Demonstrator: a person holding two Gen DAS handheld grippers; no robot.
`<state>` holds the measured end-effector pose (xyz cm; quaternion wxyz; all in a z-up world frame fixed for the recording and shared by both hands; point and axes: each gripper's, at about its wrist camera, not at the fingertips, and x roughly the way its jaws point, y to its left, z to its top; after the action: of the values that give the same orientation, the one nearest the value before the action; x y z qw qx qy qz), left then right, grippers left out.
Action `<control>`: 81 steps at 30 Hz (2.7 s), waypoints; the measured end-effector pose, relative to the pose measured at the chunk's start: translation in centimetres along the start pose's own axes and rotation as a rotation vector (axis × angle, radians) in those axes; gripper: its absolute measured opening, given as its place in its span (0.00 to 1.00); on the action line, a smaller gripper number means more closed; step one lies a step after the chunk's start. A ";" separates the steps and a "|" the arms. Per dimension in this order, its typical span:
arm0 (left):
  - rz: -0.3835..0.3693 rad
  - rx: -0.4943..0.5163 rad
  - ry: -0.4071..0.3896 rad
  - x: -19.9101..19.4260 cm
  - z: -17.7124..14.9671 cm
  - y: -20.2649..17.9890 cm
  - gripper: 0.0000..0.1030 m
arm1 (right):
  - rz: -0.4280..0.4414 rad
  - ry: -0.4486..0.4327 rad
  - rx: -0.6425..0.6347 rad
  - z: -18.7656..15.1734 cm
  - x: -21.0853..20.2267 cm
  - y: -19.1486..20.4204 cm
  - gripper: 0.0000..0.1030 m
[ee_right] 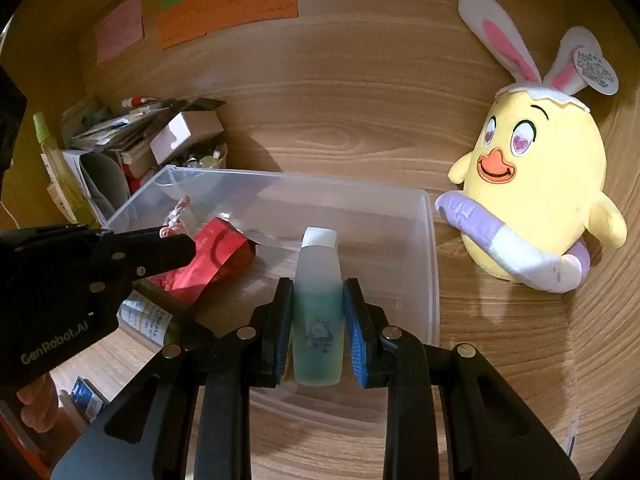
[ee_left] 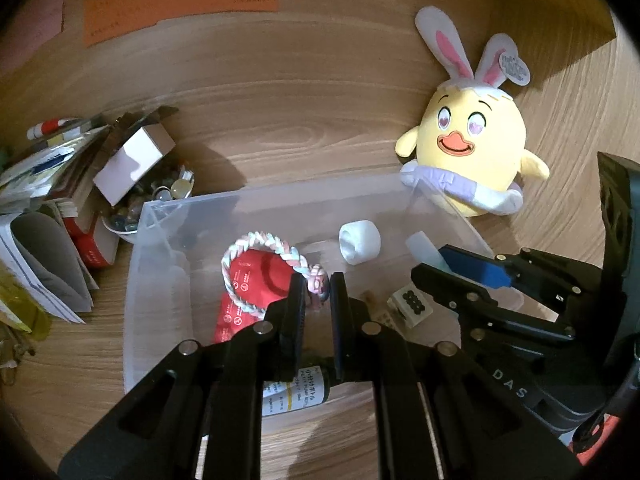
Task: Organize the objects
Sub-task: 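Carry both items over the box and open both tools to drop them, then move the right tool to the white-and-green tube while the left tool reaches the pink tube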
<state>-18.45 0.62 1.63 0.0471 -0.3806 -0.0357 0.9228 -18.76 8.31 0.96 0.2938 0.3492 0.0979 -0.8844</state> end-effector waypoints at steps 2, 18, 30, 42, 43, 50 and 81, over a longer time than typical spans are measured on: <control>-0.006 0.003 0.006 0.1 -0.1 0.0 0.10 | -0.007 0.004 -0.006 -0.1 0.2 0.1 0.22; 0.014 -0.014 -0.058 -2.6 0.2 0.5 0.57 | -0.015 -0.009 -0.024 -0.1 -0.8 0.6 0.40; 0.060 0.004 -0.128 -6.8 -1.0 0.8 0.85 | 0.048 -0.066 -0.012 -0.7 -5.1 0.5 0.74; 0.061 0.030 -0.095 -10.0 -6.1 2.1 0.91 | 0.123 -0.087 -0.038 -4.4 -8.6 1.9 0.77; 0.066 0.033 -0.087 -10.1 -6.7 2.2 0.91 | 0.124 -0.082 -0.044 -4.7 -8.5 2.1 0.77; 0.095 0.039 -0.018 -9.5 -9.8 3.1 0.91 | 0.152 -0.017 -0.117 -7.6 -7.8 4.7 0.77; 0.068 0.026 0.124 -7.7 -15.0 4.2 0.91 | 0.337 0.136 -0.355 -14.6 -8.7 11.8 0.19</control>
<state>-2.67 -3.97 -4.00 0.0228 -0.4374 -0.0078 0.8990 1.43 8.28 -3.55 0.4864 0.3622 0.2114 -0.7665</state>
